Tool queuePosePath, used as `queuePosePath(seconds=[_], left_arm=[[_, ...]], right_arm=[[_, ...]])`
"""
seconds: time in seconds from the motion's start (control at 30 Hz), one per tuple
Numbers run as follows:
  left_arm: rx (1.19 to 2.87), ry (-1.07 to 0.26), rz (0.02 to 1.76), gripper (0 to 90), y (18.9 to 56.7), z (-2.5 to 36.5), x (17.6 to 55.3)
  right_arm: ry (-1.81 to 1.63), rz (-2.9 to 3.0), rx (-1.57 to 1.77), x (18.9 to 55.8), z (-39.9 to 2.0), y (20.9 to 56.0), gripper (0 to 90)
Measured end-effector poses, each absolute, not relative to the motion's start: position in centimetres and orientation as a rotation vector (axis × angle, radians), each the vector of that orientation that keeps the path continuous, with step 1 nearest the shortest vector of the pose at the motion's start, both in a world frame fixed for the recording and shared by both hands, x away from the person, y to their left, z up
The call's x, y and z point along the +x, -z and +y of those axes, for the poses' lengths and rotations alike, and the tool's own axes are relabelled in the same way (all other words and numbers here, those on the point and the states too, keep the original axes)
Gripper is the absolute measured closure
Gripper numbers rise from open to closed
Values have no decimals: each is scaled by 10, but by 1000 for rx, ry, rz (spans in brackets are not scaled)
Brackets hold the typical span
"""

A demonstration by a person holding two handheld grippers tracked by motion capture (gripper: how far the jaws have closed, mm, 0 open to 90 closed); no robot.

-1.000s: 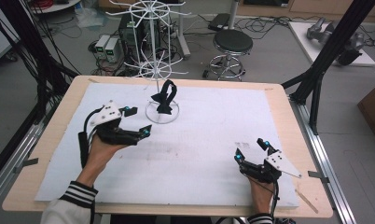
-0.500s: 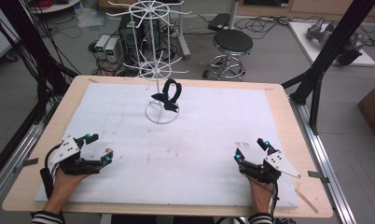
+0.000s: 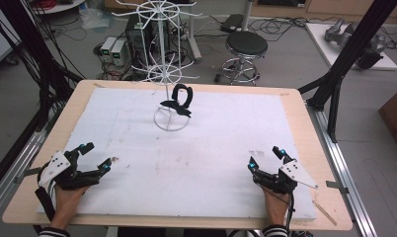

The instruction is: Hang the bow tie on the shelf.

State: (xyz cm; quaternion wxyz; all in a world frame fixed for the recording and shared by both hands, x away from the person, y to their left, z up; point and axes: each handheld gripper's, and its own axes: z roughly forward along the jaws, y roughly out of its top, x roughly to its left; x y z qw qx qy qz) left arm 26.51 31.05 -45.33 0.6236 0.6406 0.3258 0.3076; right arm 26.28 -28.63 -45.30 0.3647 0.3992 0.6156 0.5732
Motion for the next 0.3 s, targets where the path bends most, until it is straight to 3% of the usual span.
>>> queuePosePath(seconds=[0.3], left_arm=[[1431, -735, 749, 116, 454, 312, 262]], right_arm=[[-1476, 1583, 1021, 263, -287, 453, 85]])
